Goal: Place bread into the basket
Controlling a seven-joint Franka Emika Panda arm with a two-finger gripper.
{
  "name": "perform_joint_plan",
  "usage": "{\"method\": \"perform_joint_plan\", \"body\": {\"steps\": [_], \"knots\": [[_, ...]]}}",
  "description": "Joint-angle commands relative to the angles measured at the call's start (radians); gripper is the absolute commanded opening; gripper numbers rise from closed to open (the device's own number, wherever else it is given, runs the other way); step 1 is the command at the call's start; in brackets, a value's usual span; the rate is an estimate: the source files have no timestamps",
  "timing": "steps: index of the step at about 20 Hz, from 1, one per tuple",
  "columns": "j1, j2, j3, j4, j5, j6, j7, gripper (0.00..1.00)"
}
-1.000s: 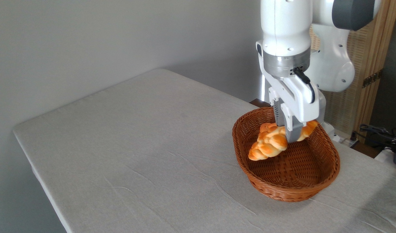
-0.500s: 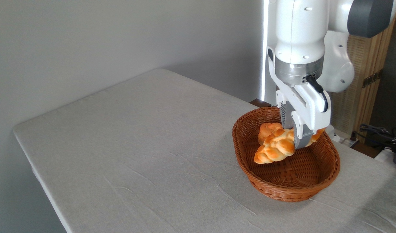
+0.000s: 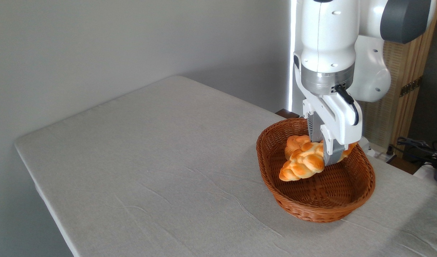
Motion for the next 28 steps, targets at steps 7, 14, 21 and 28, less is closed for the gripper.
{"method": "perform_joint_plan", "body": {"steps": [7,14,21,28], "knots": [[-0.018,0.001,0.015,-0.001,0.005,0.008,-0.015,0.99],[-0.018,0.001,0.015,0.0,0.005,0.002,-0.015,1.0],[-0.019,0.001,0.015,0.002,0.005,-0.001,-0.015,1.0],[-0.07,0.067,-0.01,0.193,-0.118,-0.136,-0.095,1.0]]}}
